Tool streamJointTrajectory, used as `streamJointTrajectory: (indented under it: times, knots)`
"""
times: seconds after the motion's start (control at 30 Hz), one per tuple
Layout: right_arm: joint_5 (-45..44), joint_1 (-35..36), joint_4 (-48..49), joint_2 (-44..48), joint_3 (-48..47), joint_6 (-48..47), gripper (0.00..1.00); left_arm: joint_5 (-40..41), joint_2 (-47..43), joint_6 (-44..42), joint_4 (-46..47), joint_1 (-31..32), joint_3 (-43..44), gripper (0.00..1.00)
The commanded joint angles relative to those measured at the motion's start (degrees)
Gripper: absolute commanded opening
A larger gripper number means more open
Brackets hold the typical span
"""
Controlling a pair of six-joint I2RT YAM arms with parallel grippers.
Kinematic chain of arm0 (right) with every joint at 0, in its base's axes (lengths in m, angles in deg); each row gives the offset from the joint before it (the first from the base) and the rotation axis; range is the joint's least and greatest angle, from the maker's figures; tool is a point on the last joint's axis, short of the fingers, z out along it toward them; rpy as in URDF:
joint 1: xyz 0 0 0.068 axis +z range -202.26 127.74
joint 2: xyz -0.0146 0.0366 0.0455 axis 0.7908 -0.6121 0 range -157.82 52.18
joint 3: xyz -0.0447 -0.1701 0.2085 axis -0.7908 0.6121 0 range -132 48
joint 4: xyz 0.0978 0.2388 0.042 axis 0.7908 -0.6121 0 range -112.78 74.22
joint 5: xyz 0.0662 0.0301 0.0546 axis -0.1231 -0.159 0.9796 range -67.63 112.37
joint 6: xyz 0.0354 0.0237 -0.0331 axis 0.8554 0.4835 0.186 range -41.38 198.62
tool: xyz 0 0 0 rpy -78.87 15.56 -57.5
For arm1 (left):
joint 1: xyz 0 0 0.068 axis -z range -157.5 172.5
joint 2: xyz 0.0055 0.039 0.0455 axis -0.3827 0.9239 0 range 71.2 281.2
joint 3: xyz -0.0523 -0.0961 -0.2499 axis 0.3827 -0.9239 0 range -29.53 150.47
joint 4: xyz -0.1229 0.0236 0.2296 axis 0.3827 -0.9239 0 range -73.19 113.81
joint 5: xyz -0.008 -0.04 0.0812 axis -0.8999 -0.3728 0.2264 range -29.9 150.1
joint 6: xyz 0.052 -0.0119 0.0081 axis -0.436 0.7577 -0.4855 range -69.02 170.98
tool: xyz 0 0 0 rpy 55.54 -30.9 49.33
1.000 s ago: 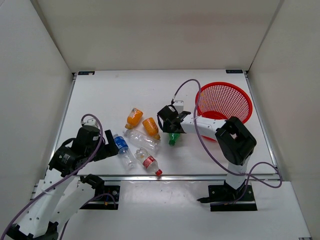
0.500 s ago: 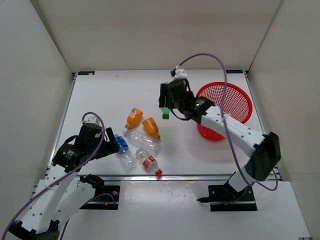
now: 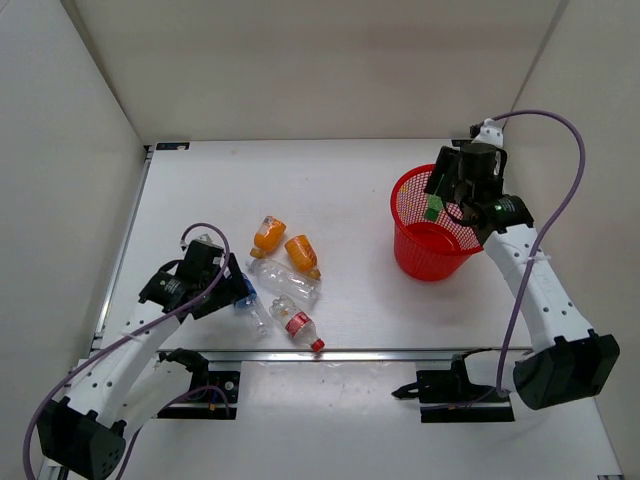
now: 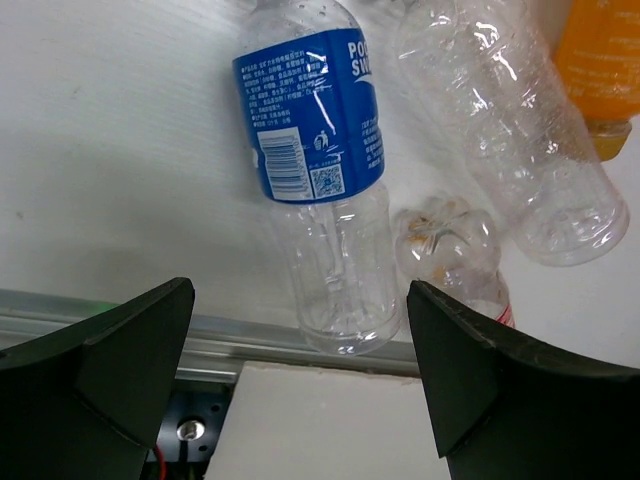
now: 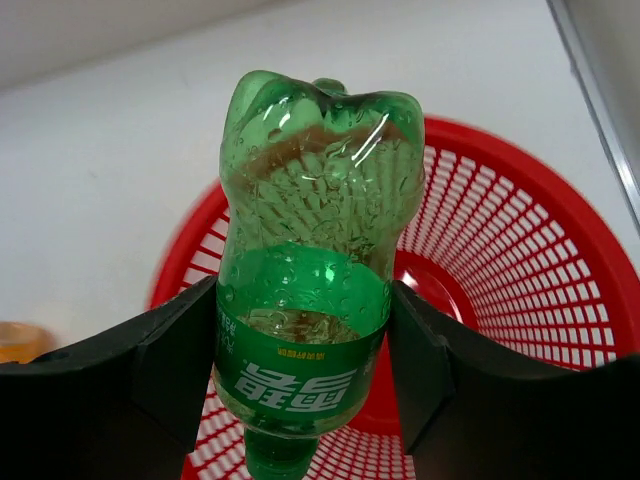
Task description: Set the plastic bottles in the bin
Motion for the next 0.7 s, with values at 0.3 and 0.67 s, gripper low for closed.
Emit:
streamJointTrajectory:
  times: [0.3, 0.67]
  knots:
    - [-1.3, -8.0, -15.0, 4.2, -5.5, -4.2, 0.99, -1.9, 2.5, 4.8, 12.6, -0.3, -4.1, 0.98]
    - [-4.5, -27.2, -24.9, 22.4, -3.6, -3.1, 1.00, 2.4, 9.0, 5.6, 12.9, -0.3, -7.7, 0.98]
